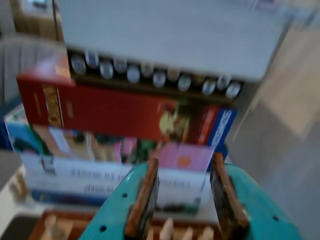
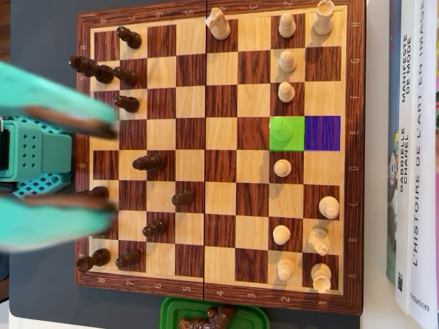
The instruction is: Play chess
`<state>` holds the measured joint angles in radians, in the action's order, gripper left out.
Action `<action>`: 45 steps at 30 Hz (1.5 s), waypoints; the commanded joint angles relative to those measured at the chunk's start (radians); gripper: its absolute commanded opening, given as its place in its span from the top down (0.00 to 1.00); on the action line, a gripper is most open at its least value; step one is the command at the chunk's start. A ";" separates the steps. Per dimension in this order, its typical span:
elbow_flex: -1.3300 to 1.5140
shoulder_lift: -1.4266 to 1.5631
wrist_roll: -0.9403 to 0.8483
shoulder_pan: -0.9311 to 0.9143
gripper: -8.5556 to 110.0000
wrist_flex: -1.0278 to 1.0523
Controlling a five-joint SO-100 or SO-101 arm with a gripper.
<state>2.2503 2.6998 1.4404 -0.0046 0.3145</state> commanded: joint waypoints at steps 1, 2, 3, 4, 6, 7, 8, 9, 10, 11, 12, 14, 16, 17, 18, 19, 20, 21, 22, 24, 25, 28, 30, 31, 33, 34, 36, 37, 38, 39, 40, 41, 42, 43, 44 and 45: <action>0.046 0.092 0.006 0.002 0.79 -0.127; 0.072 0.120 0.006 0.000 0.79 -0.176; 0.100 0.147 0.006 0.000 0.79 -0.225; 0.129 0.172 0.006 0.000 0.79 -0.272; 0.189 0.221 0.006 0.000 0.79 -0.365; 0.218 0.245 0.006 0.000 0.79 -0.411; 0.247 0.273 0.006 0.000 0.79 -0.459; 0.279 0.302 0.006 0.002 0.79 -0.503; 0.310 0.333 0.006 0.002 0.79 -0.548; 0.339 0.364 0.006 0.002 0.79 -0.591; 0.367 0.397 0.006 0.000 0.79 -0.635; 0.420 0.463 0.006 0.000 0.79 -0.713; 0.474 0.525 0.006 0.000 0.79 -0.792; 0.500 0.555 0.006 0.000 0.79 -0.833; 0.529 0.586 0.006 0.000 0.79 -0.876; 0.558 0.614 0.006 0.000 0.79 -0.920; 0.589 0.643 0.006 0.000 0.79 -0.966; 0.612 0.653 0.006 0.000 0.79 -1.014; 0.632 0.655 0.006 0.000 0.79 -1.069; 0.660 0.649 0.006 0.000 0.79 -1.178; 0.669 0.647 0.006 0.000 0.79 -1.233; 0.693 0.647 0.005 0.000 0.79 -1.371; 0.721 0.647 0.005 0.002 0.79 -1.456; 0.739 0.647 0.005 0.002 0.79 -1.502; 0.782 0.647 0.005 0.002 0.79 -1.608; 0.805 0.647 0.003 0.002 0.79 -1.657; 0.845 0.647 0.003 0.002 0.80 -1.746; 0.861 0.647 0.002 0.002 0.80 -1.782; 0.874 0.647 -0.002 0.002 0.80 -1.815; 0.882 0.647 -0.003 0.002 0.80 -1.842; 0.888 0.647 -0.003 0.002 0.80 -1.865; 0.893 0.647 -0.005 0.002 0.80 -1.885; 0.899 0.647 -0.005 0.002 0.80 -1.902; 0.908 0.647 -0.005 0.002 0.80 -1.922; 0.908 0.647 -0.005 0.002 0.80 -1.940; 0.908 0.647 -0.005 0.002 0.80 -1.959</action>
<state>3.1385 3.3456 1.4404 -0.0123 -1.6168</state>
